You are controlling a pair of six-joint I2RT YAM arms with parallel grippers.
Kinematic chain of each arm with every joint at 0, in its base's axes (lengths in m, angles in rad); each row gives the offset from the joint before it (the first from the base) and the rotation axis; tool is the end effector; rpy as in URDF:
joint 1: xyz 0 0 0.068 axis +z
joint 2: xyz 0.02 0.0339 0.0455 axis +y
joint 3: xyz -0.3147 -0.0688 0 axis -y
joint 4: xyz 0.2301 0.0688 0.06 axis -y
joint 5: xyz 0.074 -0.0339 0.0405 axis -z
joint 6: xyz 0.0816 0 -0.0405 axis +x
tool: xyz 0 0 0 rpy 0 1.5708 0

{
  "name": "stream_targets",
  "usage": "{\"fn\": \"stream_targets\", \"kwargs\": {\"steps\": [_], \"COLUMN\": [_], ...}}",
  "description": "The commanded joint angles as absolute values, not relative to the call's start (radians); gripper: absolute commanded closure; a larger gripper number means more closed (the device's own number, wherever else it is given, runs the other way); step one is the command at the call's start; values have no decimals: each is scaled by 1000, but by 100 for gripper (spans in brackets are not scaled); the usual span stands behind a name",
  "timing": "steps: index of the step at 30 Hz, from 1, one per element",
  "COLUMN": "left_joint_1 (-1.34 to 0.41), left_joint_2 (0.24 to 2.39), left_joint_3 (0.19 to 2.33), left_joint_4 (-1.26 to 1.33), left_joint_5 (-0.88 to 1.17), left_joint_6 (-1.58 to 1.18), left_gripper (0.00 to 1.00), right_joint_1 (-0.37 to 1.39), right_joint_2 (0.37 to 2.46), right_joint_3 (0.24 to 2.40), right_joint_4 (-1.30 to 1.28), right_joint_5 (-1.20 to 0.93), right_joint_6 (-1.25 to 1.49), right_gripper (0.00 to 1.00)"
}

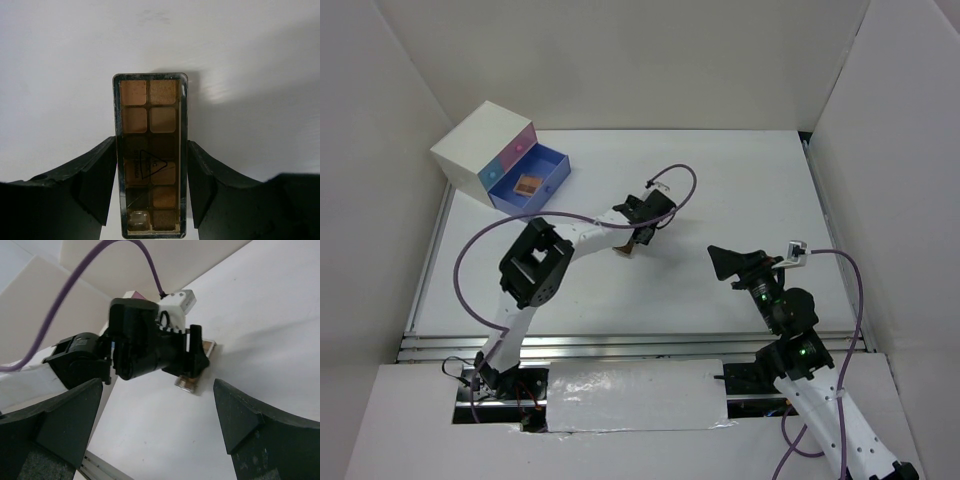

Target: Organize the makeup

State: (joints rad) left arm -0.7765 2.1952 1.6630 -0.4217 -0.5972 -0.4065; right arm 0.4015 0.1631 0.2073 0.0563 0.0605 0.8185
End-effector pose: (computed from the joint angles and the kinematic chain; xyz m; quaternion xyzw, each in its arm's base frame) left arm 0.3992 -0.3279 0.1884 0.0797 0.9115 0.0709 0.3971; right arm 0.0860 0.0312 0.2503 0.1607 0.6512 0.4081 0.6193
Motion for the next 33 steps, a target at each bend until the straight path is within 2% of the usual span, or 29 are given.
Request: {"fn": "stream_targets", "kwargs": {"steps": [1,7,17,21,30,31,32,33], "left_joint_1": [-680,-376,-204,-140,-95,-95,-95,-94], "left_joint_2": [2040,1924,1942,1951,2034,2048,2052,2054], "left_joint_3": [1553,1474,1523,1526,1614,1621,1631,1631], "left_joint_4": [-180,-34,9,3,-57,-61,-66,-66], "left_joint_5": [-693,-451,-330,-261,-195,-192,-193,-186], "left_joint_6": [123,345,502,471,459,459,450,448], "left_gripper": [98,99,96,91,76,72,61,55], "right_joint_1": [403,402,403,403,403,403,403,402], "right_joint_2": [181,202,268,279,301,302,305,305], "right_joint_3": [221,215,222,219,216,216,216,216], "right_joint_4": [86,101,133,143,153,155,156,156], "right_joint_5": [71,66,25,21,15,15,15,15], "right_joint_6": [824,824,824,827,822,822,821,821], "right_gripper": [0,0,0,0,0,0,0,0]}}
